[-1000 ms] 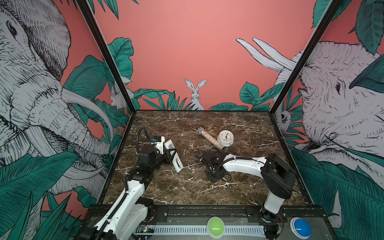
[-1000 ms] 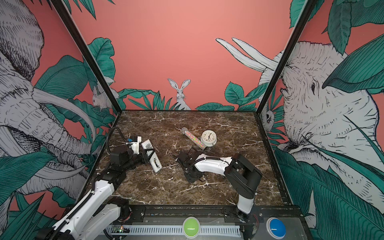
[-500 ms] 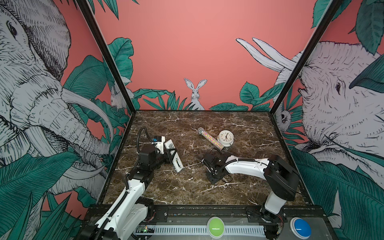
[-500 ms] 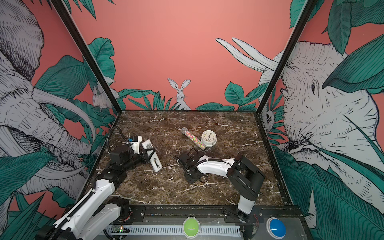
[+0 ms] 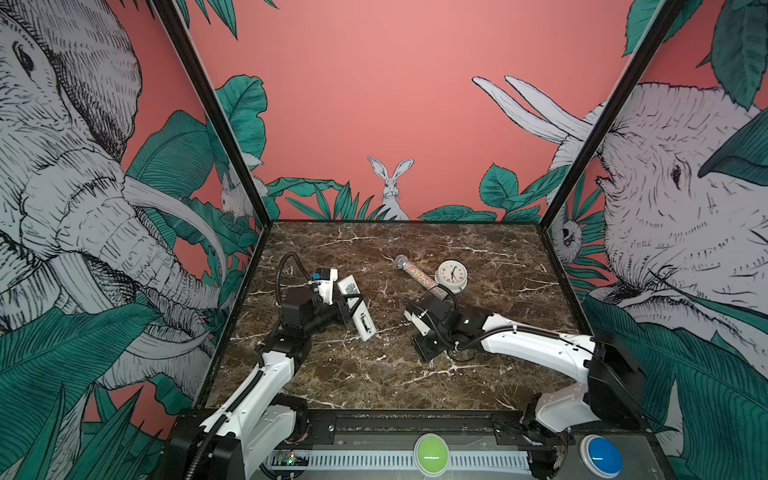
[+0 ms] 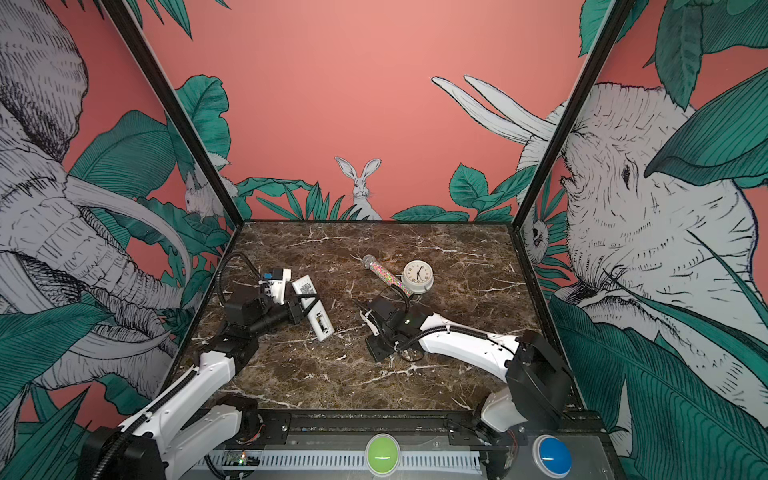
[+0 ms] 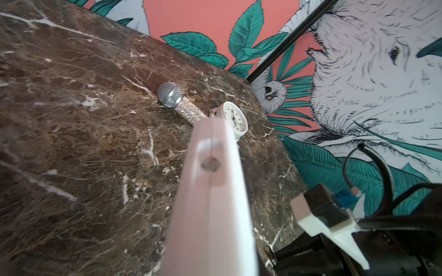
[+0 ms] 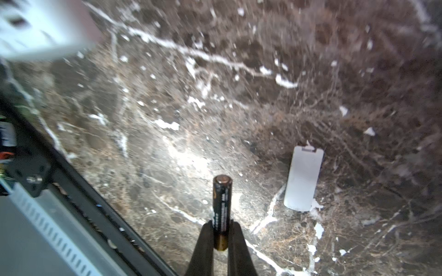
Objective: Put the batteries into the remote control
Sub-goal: 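Carry the battery to the compartment with the right gripper while the left brings the remote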
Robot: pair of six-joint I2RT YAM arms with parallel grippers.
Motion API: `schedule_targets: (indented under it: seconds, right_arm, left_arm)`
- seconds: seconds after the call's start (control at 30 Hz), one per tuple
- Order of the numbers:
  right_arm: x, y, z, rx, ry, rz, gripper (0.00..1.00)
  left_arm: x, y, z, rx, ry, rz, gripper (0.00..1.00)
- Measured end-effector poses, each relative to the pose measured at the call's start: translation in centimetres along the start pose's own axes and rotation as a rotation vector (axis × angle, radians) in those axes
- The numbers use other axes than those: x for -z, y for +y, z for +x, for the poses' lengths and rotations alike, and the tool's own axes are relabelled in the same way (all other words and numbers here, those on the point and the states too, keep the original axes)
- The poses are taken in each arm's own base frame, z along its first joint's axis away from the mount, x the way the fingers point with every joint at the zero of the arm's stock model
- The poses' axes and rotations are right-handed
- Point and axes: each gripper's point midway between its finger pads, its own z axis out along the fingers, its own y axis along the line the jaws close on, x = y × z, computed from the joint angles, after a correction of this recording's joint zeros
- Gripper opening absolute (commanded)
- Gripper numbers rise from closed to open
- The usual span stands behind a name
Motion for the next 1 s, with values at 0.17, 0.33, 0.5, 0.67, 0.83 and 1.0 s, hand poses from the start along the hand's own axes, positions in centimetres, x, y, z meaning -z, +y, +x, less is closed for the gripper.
schedule_targets:
  seconds: [0.17,0.33,0.5,0.67,0.83,1.0]
  right_arm:
    - [3.3,2.2,-3.7,0.012,-0.085,-0.055,0.0]
    - [5.1,3.8,-5.9,0.017,-0.097,-0.09,0.0]
    - [5.6,5.1,-7.9,0.038,-0.081,-0.115,0.0]
    - [5.4,5.6,-8.7,0.07,-0.021,-0.1,0.0]
    - [5.4,5.7,-8.7,0.092,0.034,-0.092,0.0]
    - [5.1,5.8,-8.7,0.106,0.083,-0.085,0.0]
  left_arm:
    - [-0.6,-1.1,-0.3,0.022,0.001,0.086,0.0]
    - [-0.9,-1.7,-0.4,0.056,0.005,0.133,0.0]
    - [-0.9,-2.2,-0.9,0.088,-0.014,0.174,0.0]
    - [-1.3,-1.6,-0.4,0.156,-0.017,0.177,0.0]
    - [-1.6,-1.1,-0.4,0.202,-0.028,0.168,0.0]
    - [-1.6,-1.3,-0.8,0.211,-0.043,0.177,0.0]
